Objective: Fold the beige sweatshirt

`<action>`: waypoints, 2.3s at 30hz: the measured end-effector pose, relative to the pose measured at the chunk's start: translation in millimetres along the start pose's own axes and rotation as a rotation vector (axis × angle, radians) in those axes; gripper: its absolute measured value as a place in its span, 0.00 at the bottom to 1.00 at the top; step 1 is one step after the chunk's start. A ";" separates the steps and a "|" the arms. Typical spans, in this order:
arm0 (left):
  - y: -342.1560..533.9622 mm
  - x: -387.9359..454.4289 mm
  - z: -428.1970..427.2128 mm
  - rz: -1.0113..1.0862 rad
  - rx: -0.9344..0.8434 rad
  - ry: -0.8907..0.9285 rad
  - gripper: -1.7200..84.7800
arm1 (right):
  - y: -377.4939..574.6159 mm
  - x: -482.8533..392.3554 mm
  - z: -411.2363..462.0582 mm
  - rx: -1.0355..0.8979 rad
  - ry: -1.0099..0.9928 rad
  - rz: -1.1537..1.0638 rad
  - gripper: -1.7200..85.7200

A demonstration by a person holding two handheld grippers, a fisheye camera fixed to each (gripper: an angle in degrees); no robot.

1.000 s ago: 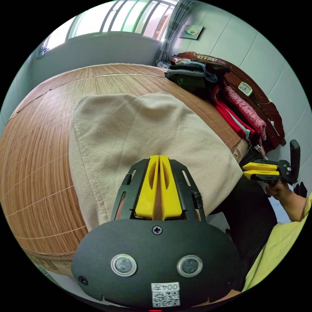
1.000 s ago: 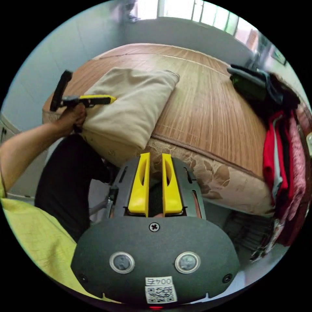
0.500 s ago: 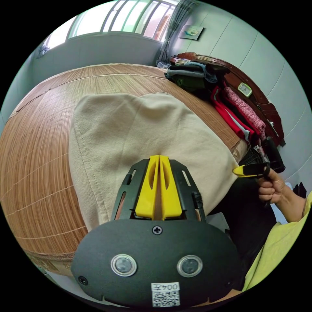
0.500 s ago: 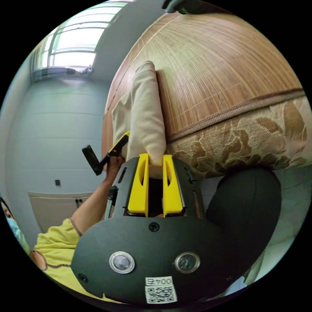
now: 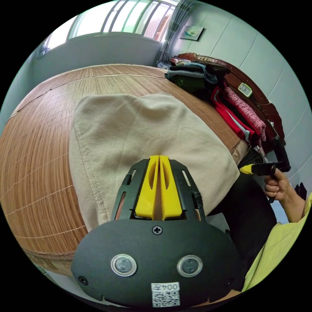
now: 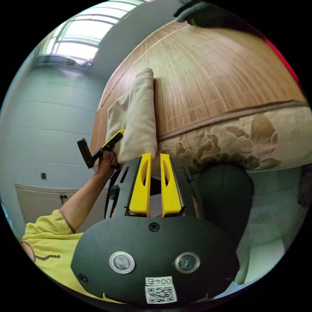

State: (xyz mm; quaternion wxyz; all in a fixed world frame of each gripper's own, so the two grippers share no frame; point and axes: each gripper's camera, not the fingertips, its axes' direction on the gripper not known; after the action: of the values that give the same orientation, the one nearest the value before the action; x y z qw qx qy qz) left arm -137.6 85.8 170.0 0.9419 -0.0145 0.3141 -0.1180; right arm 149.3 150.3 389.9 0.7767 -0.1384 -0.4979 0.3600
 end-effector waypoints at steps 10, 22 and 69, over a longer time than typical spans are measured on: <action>-31.2 31.0 -41.6 -0.153 -0.022 -0.024 0.02 | -1.3 -56.7 44.8 0.045 0.089 -0.313 0.12; -45.5 171.7 -87.3 0.212 -0.045 -0.166 0.03 | 50.4 -27.2 4.2 0.102 0.021 -0.187 0.11; 7.7 248.6 -98.7 0.411 -0.076 -0.085 0.04 | 159.5 -211.3 199.5 0.261 0.719 -0.553 0.11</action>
State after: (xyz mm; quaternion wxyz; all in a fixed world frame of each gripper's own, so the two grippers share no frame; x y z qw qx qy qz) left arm -2.1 40.4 -56.2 0.9574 0.0092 0.2746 0.0893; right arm -143.8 86.5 249.0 0.9775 -0.0177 -0.1662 0.1284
